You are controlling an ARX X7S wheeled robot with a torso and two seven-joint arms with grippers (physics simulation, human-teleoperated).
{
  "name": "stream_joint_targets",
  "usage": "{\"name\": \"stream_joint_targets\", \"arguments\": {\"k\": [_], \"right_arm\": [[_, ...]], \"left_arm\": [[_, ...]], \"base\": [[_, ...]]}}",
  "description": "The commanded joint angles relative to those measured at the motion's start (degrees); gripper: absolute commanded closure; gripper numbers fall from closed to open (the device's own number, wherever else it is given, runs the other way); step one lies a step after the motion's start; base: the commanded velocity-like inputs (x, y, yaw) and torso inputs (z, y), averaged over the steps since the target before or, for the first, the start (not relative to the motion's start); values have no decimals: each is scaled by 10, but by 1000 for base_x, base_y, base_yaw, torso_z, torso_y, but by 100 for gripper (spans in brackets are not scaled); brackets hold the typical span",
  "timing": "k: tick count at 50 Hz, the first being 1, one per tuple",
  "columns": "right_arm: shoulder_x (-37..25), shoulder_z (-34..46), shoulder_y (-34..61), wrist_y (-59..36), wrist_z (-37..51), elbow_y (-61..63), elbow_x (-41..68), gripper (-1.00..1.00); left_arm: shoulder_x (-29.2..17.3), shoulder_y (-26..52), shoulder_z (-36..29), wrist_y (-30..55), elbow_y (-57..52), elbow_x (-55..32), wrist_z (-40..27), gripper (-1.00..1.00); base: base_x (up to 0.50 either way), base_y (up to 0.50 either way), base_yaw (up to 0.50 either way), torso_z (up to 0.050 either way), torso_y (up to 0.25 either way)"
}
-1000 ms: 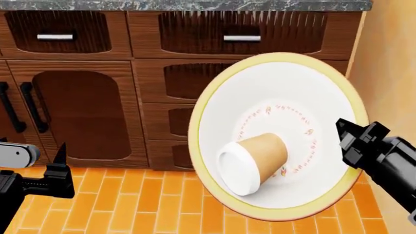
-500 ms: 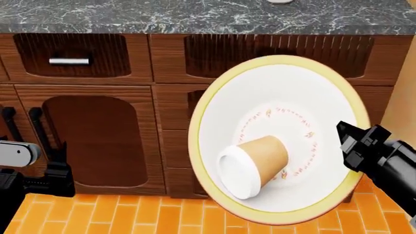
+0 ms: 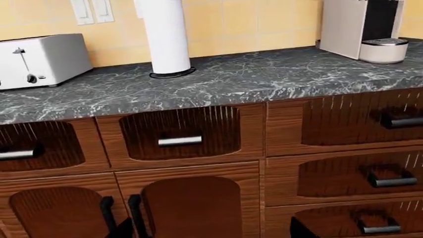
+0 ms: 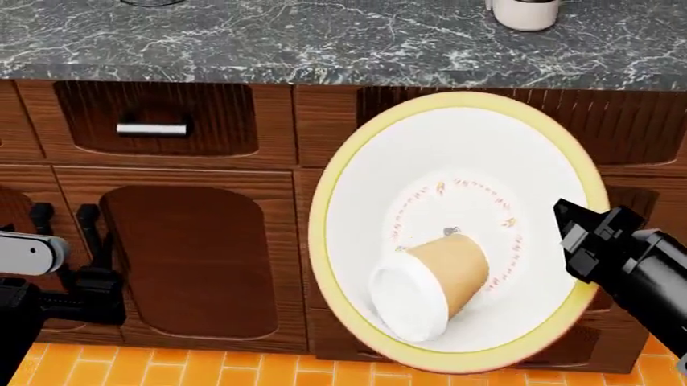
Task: Place the cup inside the bowl on the dining table and move the bowl to any counter.
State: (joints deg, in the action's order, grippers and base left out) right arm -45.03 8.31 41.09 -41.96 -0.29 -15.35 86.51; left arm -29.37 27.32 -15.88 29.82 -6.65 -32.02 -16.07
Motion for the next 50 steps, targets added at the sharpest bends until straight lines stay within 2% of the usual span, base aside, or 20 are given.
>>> {"name": "stream_joint_targets", "arguments": {"k": [1, 19, 50], "right_arm": [[2, -9, 3, 3, -7, 4, 13, 100], [9, -6, 5, 10, -10, -1, 6, 100], [15, 1, 4, 12, -13, -3, 3, 100]], "left_arm": [[-1, -1, 1, -3, 2, 0, 1, -100], [1, -1, -2, -5, 6, 1, 0, -100], [-2, 0, -2, -7, 7, -1, 2, -100]], "base": [[497, 166, 0, 0, 0], [503, -119, 0, 0, 1], [499, 56, 0, 0, 2]]}}
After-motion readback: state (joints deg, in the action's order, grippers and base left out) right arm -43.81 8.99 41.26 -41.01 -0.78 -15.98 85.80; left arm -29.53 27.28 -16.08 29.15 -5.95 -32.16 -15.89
